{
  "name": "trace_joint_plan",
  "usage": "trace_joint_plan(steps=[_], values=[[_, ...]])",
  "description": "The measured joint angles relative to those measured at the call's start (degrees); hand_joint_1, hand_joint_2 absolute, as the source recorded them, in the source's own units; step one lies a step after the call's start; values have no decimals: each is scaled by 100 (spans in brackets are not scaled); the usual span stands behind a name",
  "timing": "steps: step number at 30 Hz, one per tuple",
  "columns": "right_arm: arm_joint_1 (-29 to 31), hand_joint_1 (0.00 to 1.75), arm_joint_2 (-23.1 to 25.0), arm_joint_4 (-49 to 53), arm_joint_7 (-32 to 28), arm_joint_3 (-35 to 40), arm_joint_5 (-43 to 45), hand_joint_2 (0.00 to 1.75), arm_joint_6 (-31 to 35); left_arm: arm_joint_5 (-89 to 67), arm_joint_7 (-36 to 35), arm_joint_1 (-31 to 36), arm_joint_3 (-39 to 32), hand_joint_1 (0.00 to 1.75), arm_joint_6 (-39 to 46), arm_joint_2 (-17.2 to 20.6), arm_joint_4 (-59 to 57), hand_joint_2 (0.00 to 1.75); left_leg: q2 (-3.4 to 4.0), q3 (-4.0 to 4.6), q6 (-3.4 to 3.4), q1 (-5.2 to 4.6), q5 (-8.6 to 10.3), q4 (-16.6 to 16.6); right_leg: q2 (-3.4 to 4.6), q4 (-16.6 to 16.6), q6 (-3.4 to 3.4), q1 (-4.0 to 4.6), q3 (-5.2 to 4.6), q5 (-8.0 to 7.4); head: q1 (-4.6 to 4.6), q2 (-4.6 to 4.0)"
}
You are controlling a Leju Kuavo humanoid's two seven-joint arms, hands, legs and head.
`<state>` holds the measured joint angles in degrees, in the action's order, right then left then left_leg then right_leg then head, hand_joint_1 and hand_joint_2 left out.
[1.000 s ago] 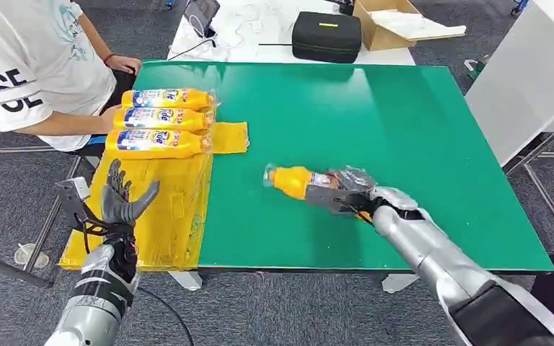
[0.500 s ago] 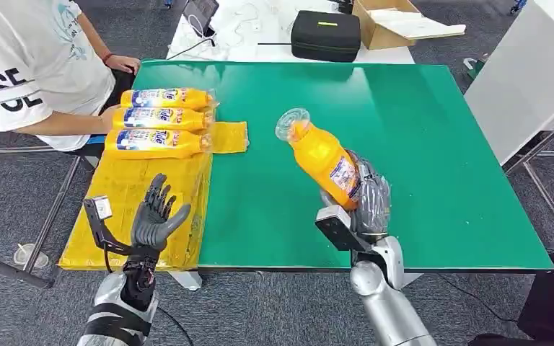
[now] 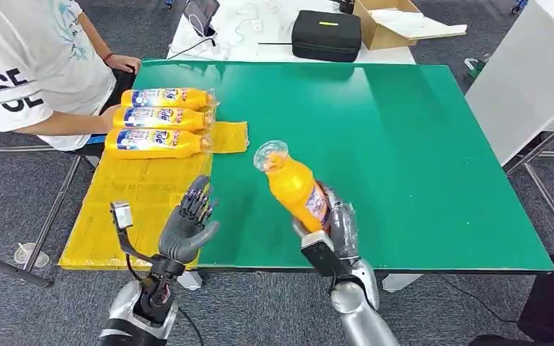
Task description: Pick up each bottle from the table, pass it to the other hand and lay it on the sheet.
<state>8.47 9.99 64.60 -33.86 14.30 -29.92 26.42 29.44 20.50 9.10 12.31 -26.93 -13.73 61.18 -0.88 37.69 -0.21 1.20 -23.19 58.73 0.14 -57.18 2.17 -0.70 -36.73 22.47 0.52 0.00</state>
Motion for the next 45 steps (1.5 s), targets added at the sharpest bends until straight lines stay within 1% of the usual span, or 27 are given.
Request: trace_joint_plan(steps=[2,6,9,16,21,26,33,34,35,45], values=[[6,175,122,-207,-26,91,-28,175,11,9,11,-4,122,0,-17,0,2,175,-1,0,0,0,1,0,-1,0,0,0,0,0,-2,0],[37,175,207,-433,-48,172,-11,175,13,15,28,-7,227,0,-24,20,4,175,-1,0,0,0,1,0,-1,0,0,-1,1,0,-2,0],[98,175,253,-603,-52,232,66,175,-138,4,46,-6,310,0,-59,48,4,175,-1,1,0,-1,1,0,0,0,0,-1,1,0,-2,0],[479,175,596,-1319,39,685,-52,175,-190,-122,79,69,577,0,-50,59,-168,175,2,-1,-1,4,2,0,1,0,0,5,-1,0,-2,0],[682,175,808,-1833,168,1068,-135,175,-188,-242,129,166,605,0,85,68,-408,175,2,0,-2,5,3,0,2,0,-1,5,-3,1,-4,0],[811,175,863,-2167,223,1224,-131,175,-195,-293,142,208,599,0,170,105,-583,175,2,1,-2,2,2,0,2,0,-1,3,-2,0,-2,0],[903,175,881,-2386,254,1331,-83,175,-218,-306,151,246,586,2,188,122,-728,175,3,-2,-2,3,2,0,2,0,-1,4,-2,0,-2,0],[926,175,887,-2419,262,1350,-81,175,-231,-304,179,251,581,159,184,125,-739,175,3,-3,-2,3,2,0,3,0,-2,4,-2,0,-4,0],[952,175,892,-2452,284,1375,-81,175,-243,-300,214,251,572,175,182,131,-745,175,7,-5,-2,4,2,0,5,0,-2,5,-3,0,-2,0],[1117,175,933,-2697,385,1558,37,175,-302,-265,387,132,393,175,177,129,-532,175,28,-9,-3,3,2,0,16,0,-3,4,-4,-2,-2,0]])
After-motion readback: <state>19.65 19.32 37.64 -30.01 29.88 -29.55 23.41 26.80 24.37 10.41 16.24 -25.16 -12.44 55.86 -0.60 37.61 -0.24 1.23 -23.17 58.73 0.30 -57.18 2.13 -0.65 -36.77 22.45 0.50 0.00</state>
